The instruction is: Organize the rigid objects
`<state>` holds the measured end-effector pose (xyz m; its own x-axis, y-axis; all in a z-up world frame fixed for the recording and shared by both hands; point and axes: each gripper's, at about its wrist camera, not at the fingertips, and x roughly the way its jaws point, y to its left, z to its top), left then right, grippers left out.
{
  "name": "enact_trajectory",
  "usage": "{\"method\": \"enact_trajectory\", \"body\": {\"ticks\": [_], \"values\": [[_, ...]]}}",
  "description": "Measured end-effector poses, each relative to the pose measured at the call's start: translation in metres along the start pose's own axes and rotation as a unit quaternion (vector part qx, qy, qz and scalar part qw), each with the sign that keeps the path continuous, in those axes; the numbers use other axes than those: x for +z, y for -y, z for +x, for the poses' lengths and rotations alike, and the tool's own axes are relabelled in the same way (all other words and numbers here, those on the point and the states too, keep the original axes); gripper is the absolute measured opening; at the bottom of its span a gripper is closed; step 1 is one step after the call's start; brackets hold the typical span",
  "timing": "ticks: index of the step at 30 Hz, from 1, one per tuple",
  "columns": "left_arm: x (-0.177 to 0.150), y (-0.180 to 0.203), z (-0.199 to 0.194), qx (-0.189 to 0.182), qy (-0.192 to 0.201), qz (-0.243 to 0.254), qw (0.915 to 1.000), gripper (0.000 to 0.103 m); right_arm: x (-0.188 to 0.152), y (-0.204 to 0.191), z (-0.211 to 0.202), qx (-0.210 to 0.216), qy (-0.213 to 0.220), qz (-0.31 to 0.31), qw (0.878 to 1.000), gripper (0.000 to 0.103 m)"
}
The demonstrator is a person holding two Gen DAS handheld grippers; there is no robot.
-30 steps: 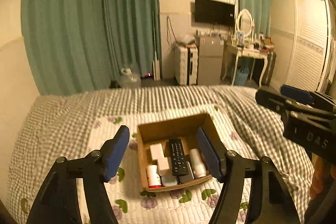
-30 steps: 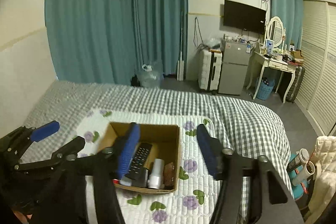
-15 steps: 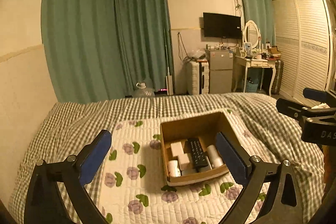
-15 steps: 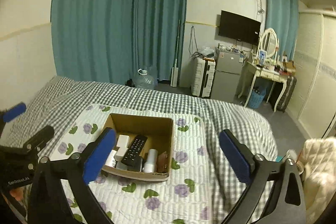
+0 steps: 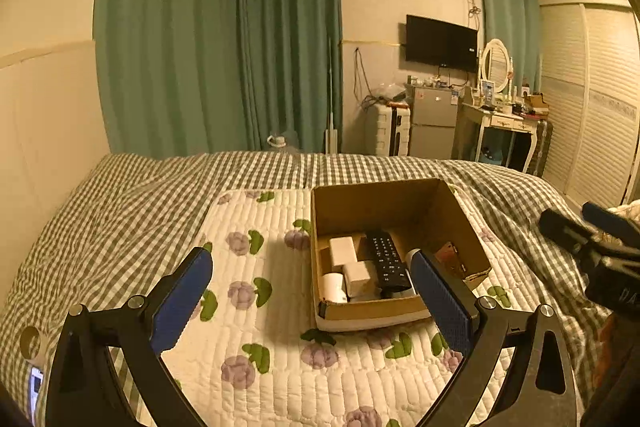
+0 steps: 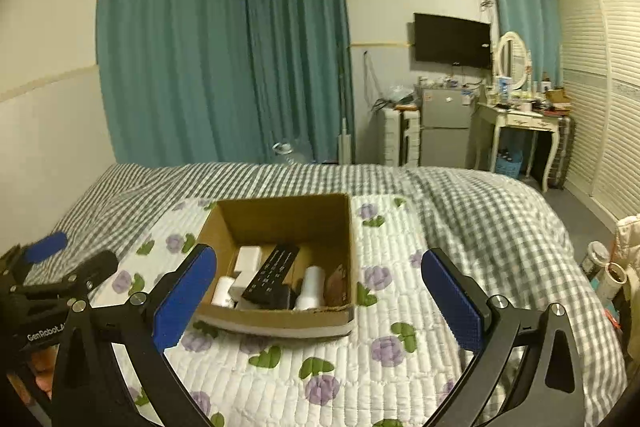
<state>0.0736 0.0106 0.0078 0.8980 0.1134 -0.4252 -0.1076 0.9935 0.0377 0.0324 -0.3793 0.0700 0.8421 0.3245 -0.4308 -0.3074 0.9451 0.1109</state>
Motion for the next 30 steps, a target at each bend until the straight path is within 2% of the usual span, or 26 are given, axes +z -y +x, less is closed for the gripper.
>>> {"method": "enact_trajectory", "body": {"ticks": [11,19,30], "values": [[-0.009,0.009,0.015,-0.009,-0.030,0.010,0.9995,0.102,-0.014,-0.005,0.010,-0.008,-0.006,-0.014,1.000,0.103],[-0.007,0.011,0.011,-0.010,-0.023,0.012,0.9996,0.102,-0.020,-0.004,0.013,-0.022,-0.010,-0.024,0.999,0.103],[-0.005,0.008,0.012,-0.002,-0.026,0.007,0.9996,0.102,-0.022,-0.007,0.017,-0.021,-0.014,-0.033,0.999,0.103]]}}
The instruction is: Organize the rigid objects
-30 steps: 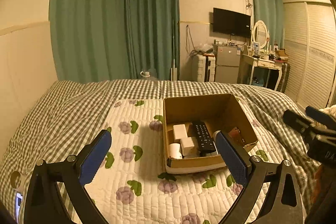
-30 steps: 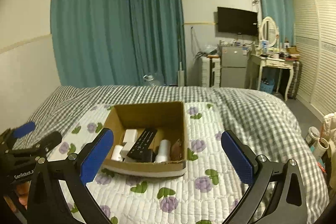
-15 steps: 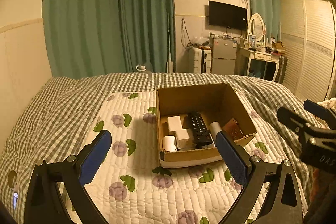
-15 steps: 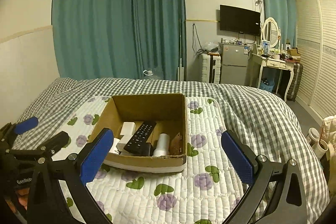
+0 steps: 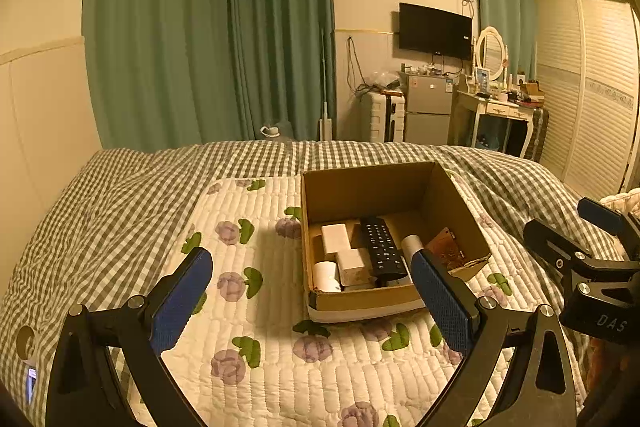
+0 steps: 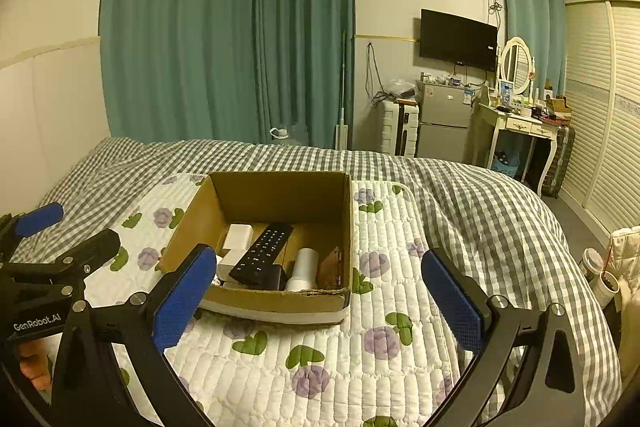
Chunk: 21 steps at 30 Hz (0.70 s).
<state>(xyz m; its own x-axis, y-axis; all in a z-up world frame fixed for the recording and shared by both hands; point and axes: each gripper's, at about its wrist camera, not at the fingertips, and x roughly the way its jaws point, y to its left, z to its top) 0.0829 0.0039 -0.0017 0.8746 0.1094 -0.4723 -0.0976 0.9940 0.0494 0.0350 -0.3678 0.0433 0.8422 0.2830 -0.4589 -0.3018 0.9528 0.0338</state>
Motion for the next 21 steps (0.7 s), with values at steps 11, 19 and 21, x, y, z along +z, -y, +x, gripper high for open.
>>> {"method": "enact_trajectory", "body": {"ticks": [11,19,21], "values": [[0.0017,-0.0013,-0.0006,0.004,0.000,-0.004,1.0000,0.102,-0.0024,-0.0019,-0.0002,-0.001,-0.006,-0.005,1.000,0.103],[0.0003,-0.0004,0.0008,0.004,-0.003,-0.003,1.0000,0.102,-0.0024,0.0005,0.0014,-0.004,-0.003,-0.001,1.000,0.103],[0.0006,-0.0006,0.0018,0.003,-0.005,-0.005,1.0000,0.102,-0.0027,0.0006,0.0011,-0.004,-0.003,-0.002,1.000,0.103]]}}
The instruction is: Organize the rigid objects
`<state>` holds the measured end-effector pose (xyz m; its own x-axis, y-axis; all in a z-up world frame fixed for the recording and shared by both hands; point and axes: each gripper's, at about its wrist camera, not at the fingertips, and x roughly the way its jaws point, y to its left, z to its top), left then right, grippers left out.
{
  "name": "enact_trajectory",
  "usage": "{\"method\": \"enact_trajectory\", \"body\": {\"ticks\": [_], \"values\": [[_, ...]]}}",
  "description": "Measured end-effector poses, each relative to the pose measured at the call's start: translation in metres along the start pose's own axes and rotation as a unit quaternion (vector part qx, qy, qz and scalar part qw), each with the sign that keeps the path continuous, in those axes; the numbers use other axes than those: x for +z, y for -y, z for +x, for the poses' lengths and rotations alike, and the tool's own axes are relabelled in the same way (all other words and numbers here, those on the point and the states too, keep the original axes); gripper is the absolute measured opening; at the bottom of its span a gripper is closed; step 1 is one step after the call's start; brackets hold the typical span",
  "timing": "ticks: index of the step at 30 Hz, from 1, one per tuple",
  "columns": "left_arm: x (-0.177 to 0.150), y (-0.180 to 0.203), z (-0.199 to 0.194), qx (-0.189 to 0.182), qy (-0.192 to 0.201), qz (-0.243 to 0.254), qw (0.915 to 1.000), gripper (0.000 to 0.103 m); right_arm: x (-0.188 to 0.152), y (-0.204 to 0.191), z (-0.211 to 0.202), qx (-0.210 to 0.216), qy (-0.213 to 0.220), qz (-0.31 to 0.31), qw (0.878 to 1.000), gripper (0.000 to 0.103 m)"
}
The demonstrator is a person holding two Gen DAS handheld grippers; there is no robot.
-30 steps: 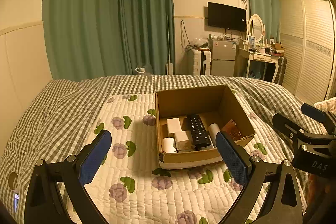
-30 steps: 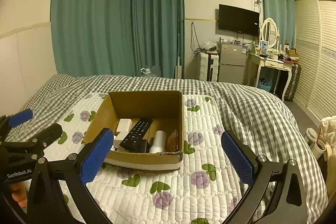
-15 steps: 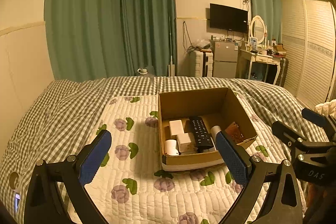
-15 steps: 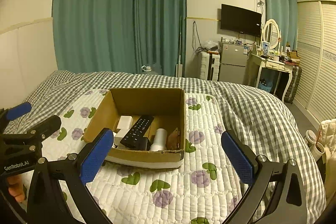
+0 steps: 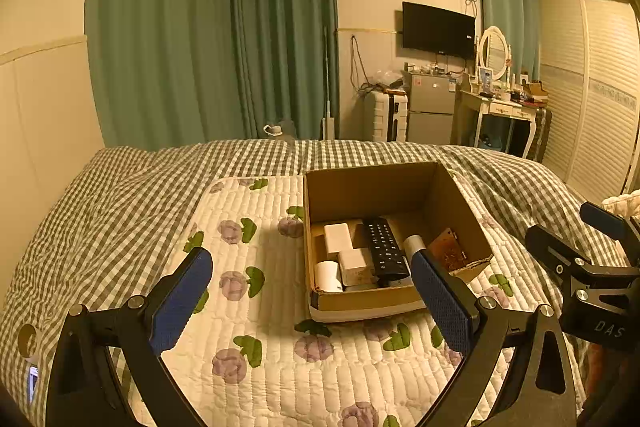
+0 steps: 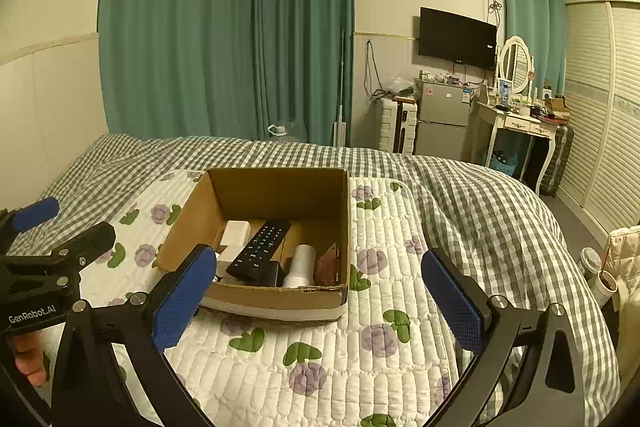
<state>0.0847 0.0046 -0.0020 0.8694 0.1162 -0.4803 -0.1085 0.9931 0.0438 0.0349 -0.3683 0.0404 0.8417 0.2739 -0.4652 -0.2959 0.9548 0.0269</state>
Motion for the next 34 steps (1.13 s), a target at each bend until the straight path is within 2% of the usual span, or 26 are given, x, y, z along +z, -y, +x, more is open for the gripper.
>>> {"method": "enact_trajectory", "body": {"ticks": [34], "values": [[-0.0058,-0.0025,0.0009,-0.008,-0.008,-0.017,0.9998,0.102,-0.0016,0.0075,-0.0045,-0.012,0.004,-0.005,1.000,0.103]]}}
